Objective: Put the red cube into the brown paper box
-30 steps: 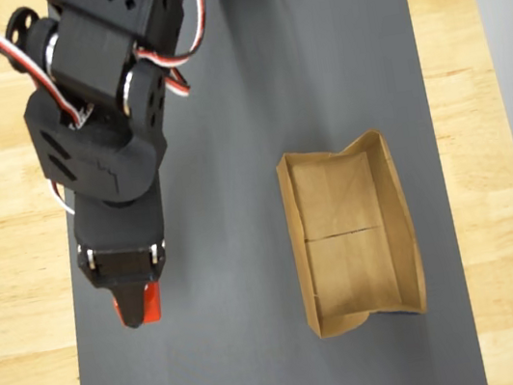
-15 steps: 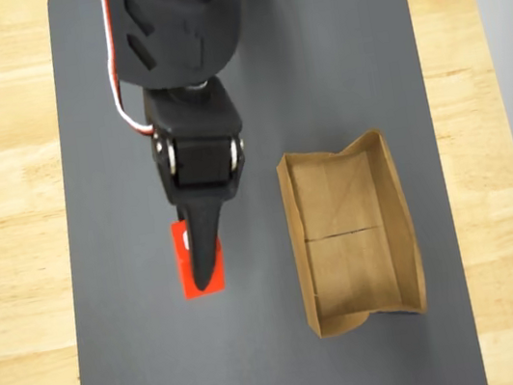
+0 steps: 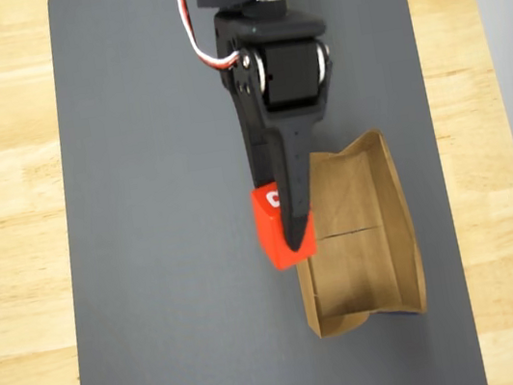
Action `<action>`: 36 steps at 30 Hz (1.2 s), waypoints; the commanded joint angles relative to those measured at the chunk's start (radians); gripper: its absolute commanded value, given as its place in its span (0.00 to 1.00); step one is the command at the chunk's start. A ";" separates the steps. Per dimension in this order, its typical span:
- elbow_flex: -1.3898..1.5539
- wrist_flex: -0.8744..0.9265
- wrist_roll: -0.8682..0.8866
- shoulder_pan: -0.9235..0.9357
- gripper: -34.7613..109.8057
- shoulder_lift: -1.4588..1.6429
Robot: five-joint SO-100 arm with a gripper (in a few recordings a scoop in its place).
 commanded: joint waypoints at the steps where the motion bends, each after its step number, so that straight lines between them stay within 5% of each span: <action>1: 0.009 -0.041 0.012 -0.028 0.26 -0.066; 23: -0.143 0.100 0.087 -0.213 0.27 -0.403; 36: -0.141 0.120 0.075 -0.206 0.46 -0.397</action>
